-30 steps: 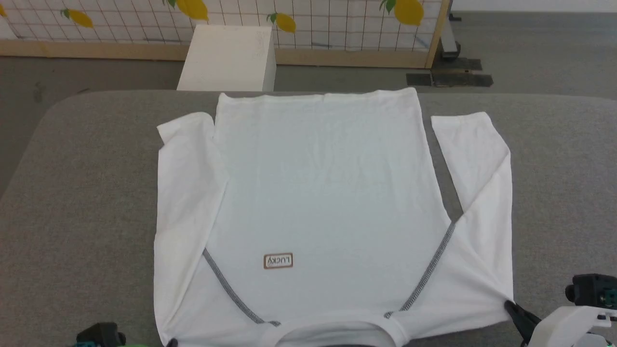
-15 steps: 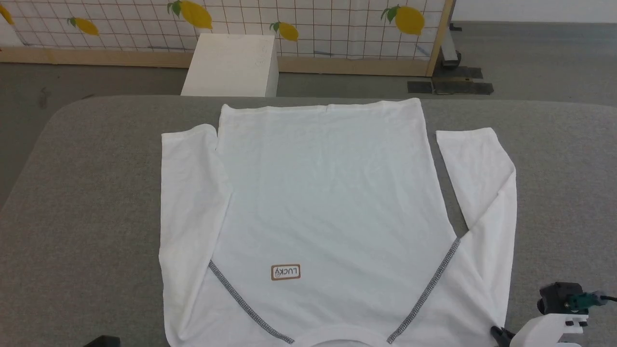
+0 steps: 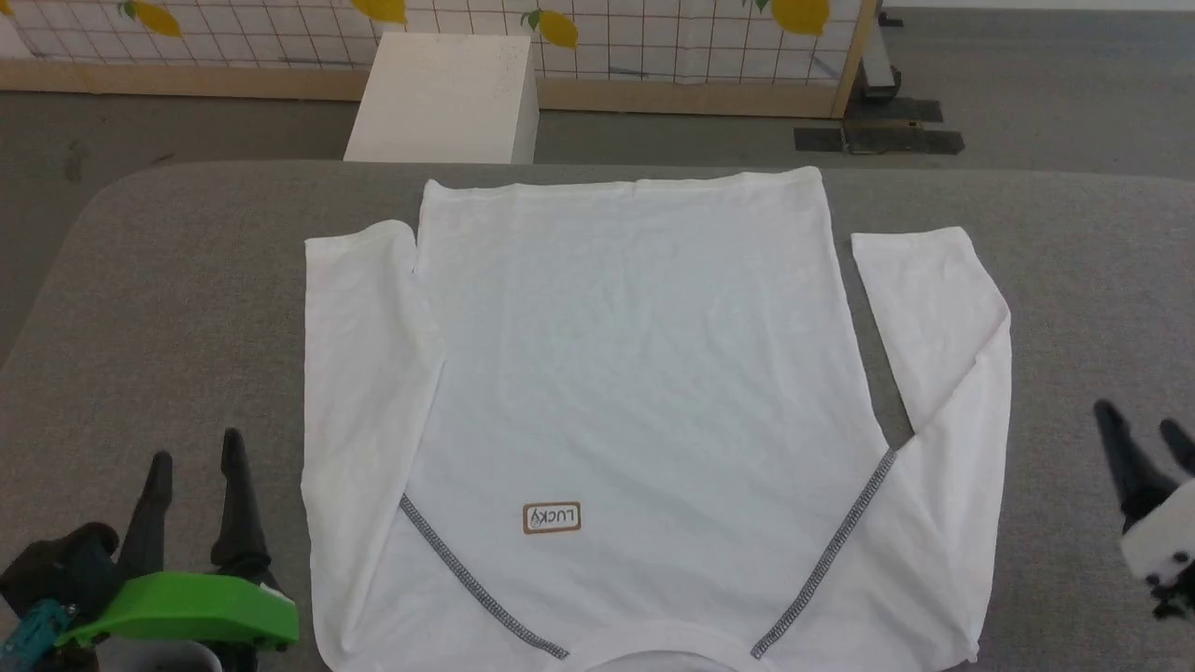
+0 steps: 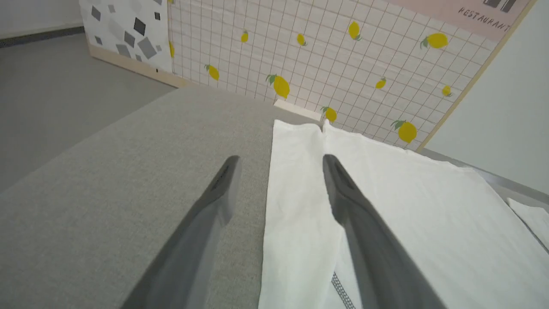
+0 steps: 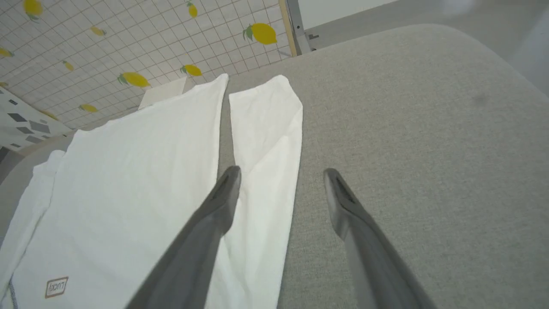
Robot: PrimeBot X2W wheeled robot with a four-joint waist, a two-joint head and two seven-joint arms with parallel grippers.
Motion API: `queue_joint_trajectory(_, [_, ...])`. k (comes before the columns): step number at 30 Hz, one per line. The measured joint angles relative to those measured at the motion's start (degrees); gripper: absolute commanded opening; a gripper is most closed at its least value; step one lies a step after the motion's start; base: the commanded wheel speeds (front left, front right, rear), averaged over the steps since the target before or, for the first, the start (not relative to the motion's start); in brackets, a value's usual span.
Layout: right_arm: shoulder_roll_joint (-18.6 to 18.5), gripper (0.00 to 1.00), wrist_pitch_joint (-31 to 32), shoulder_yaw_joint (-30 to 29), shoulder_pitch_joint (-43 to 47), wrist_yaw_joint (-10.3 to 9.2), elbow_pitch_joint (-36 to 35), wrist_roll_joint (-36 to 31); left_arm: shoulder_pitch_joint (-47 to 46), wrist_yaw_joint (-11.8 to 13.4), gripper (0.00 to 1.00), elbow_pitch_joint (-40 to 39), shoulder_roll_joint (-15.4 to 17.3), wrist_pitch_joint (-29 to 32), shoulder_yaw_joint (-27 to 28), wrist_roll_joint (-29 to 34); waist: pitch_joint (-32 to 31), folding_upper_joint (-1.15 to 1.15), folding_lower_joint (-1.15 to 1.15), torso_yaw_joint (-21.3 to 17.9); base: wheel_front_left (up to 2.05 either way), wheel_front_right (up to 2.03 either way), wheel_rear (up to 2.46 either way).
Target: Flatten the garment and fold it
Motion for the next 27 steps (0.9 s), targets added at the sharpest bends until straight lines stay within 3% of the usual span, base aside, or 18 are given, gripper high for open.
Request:
queue_joint_trajectory(3, [-0.1, 1.00, -0.9, -1.6, -7.1, 0.00, 1.4, -0.5, -2.3, -1.9, 1.00, 0.7, 0.9, -7.5, -1.3, 4.4, 1.3, 0.00, 0.00, -0.1, 0.00, 0.00, 0.00])
queue_joint_trajectory(6, [0.0, 1.00, -0.1, -2.1, -14.5, 0.00, 4.4, -2.1, -4.8, -2.4, 1.00, 0.8, 1.0, -10.5, -1.7, 7.8, 3.1, 0.00, 0.00, -0.2, 0.00, 0.00, 0.00])
queue_joint_trajectory(10, [-1.3, 1.00, 2.6, -2.1, -25.0, 0.00, 10.5, -5.5, -8.5, -3.0, 1.00, -0.9, 0.1, -11.2, -1.6, 11.2, 6.5, 0.00, 0.00, -0.2, 0.00, 0.00, 0.00])
queue_joint_trajectory(18, [-4.8, 1.00, 9.0, -4.4, -44.8, 0.00, 23.0, -15.9, -14.1, -6.6, 1.00, -5.7, -3.9, -11.3, 0.0, 15.2, 15.4, 0.00, 0.01, 0.5, 0.00, 0.00, 0.00])
queue_joint_trajectory(27, [-8.7, 1.00, 16.9, 2.4, -51.1, 0.00, 30.4, -25.4, -16.0, -9.9, 1.00, -8.1, -7.3, -11.3, 3.2, 18.0, 25.2, 0.00, 0.02, 2.0, 0.00, 0.00, 0.00])
